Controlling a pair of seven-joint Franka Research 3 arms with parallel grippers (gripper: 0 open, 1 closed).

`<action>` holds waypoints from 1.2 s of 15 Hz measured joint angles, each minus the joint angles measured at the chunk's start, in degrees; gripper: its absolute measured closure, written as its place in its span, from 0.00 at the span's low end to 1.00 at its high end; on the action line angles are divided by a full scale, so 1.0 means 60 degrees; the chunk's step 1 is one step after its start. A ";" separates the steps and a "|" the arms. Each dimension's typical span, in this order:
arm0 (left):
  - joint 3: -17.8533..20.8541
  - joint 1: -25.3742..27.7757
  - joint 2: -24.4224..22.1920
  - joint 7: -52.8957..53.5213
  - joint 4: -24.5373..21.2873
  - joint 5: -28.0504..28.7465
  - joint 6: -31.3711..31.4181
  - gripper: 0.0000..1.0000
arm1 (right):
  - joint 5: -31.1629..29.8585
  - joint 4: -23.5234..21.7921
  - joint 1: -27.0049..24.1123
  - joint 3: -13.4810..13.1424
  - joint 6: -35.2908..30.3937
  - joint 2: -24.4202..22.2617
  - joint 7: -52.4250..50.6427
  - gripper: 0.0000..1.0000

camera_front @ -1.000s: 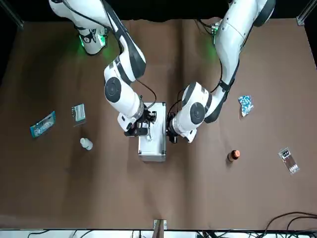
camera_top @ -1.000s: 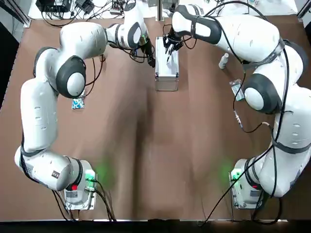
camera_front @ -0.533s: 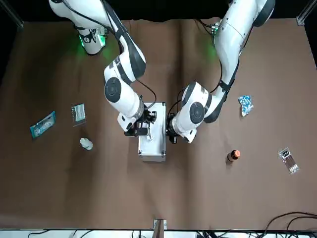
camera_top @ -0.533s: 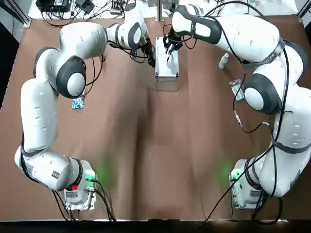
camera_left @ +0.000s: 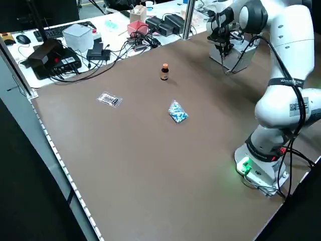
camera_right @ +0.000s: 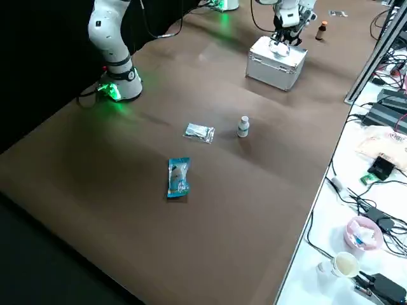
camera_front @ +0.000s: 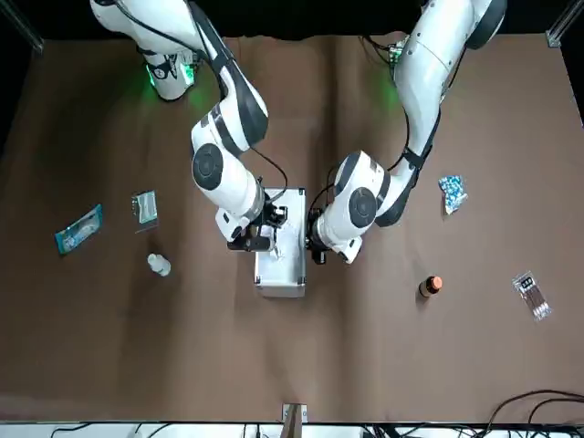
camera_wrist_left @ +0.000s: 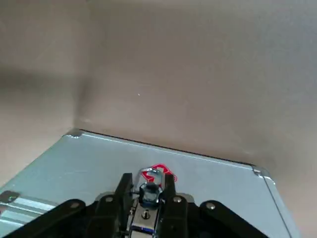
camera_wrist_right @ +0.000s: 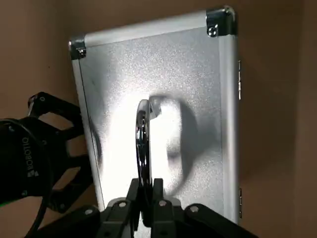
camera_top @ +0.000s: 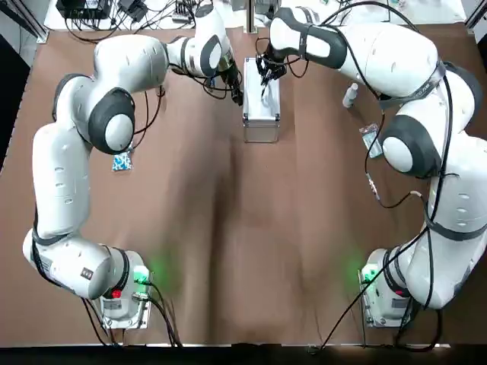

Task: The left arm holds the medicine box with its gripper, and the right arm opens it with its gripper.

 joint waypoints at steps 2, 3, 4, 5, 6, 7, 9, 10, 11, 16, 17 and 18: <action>0.0000 -0.0016 -0.0001 0.0000 0.0009 0.0033 -0.0002 0.70 | 0.0038 0.0080 -0.0048 -0.0022 -0.0208 0.0004 0.0051 0.88; 0.0000 -0.0020 -0.0001 0.0000 0.0014 0.0040 -0.0004 0.70 | 0.0090 0.0158 -0.0108 -0.0026 -0.0396 0.0004 0.0051 0.88; 0.0000 -0.0024 -0.0001 0.0000 0.0018 0.0048 -0.0006 0.70 | 0.0125 0.0262 -0.0183 -0.0026 -0.0634 0.0004 0.0050 0.88; 0.0000 -0.0031 -0.0001 0.0000 0.0022 0.0077 -0.0007 0.70 | 0.0147 0.0388 -0.0264 -0.0026 -0.0905 0.0003 0.0049 0.88; -0.0001 -0.0038 -0.0001 0.0000 0.0025 0.0112 -0.0007 0.70 | 0.0177 0.0521 -0.0354 -0.0026 -0.1184 0.0003 0.0049 0.88; -0.0001 -0.0044 -0.0001 0.0000 0.0027 0.0135 -0.0007 0.70 | 0.0240 0.0630 -0.0456 -0.0026 -0.1444 0.0001 0.0045 0.88; -0.0001 -0.0052 -0.0002 0.0000 0.0034 0.0158 -0.0007 0.70 | 0.0414 0.0766 -0.0672 -0.0018 -0.1842 -0.0002 0.0000 0.88; -0.0001 -0.0054 -0.0002 0.0000 0.0035 0.0162 -0.0007 0.70 | 0.0500 0.0795 -0.0768 -0.0005 -0.1982 -0.0011 -0.0031 0.88; -0.0001 -0.0055 -0.0002 0.0000 0.0037 0.0163 -0.0008 0.70 | 0.0564 0.0804 -0.0854 0.0011 -0.2089 -0.0027 -0.0072 0.88; -0.0001 -0.0058 -0.0002 0.0000 0.0043 0.0165 -0.0010 0.70 | 0.0705 0.0806 -0.1183 0.0071 -0.2480 -0.0115 -0.0284 0.88; -0.0001 -0.0058 -0.0002 0.0000 0.0044 0.0165 -0.0010 0.70 | 0.0716 0.0806 -0.1235 0.0080 -0.2547 -0.0129 -0.0326 0.88; -0.0001 -0.0058 -0.0002 0.0000 0.0044 0.0166 -0.0010 0.70 | 0.0718 0.0804 -0.1282 0.0086 -0.2612 -0.0146 -0.0350 0.88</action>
